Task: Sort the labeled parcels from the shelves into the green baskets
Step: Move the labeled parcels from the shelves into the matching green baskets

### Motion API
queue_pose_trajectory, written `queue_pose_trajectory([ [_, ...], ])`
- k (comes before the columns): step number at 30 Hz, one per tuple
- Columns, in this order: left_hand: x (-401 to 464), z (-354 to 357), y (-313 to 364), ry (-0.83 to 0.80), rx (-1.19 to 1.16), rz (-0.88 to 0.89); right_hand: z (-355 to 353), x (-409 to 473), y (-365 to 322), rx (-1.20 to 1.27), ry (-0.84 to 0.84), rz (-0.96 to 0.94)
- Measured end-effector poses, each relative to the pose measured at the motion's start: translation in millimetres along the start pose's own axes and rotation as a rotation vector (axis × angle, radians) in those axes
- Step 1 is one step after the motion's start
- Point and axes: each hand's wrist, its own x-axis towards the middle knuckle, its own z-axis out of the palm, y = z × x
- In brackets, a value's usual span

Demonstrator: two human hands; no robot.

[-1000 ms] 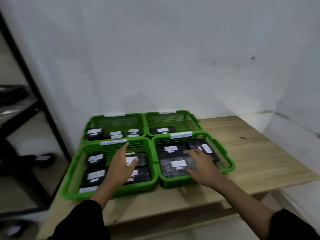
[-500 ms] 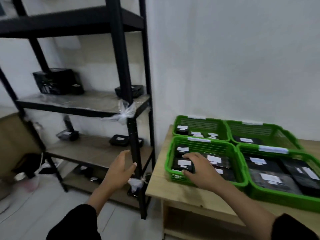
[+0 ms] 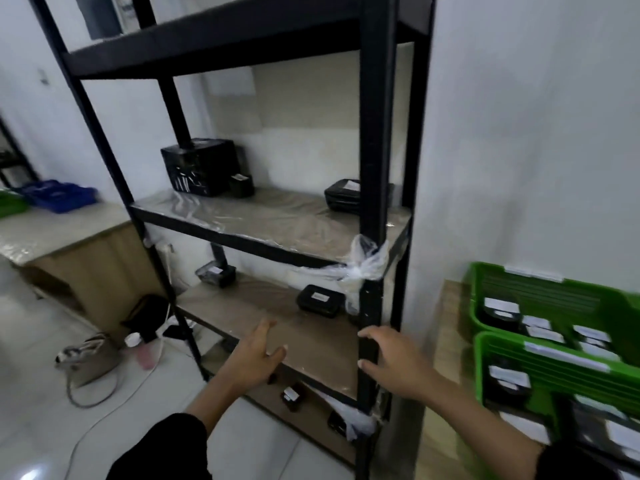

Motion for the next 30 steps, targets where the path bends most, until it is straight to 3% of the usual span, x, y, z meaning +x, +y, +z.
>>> queue_pose_trajectory([
  [4, 30, -19, -38, 0.054, -0.037, -0.058, 26, 59, -28, 0.038, -0.057, -0.045],
  [13, 77, -44, -163, -0.013, -0.063, -0.122, 76, 154, -74, 0.041, -0.104, -0.040],
  [23, 172, -73, -316, -0.237, 0.016, 0.041, 196, 239, -123, 0.156, 0.025, 0.285],
  [30, 202, -25, -370, -0.425, -0.029, 0.061, 272, 237, -112, 0.222, 0.022, 0.514],
])
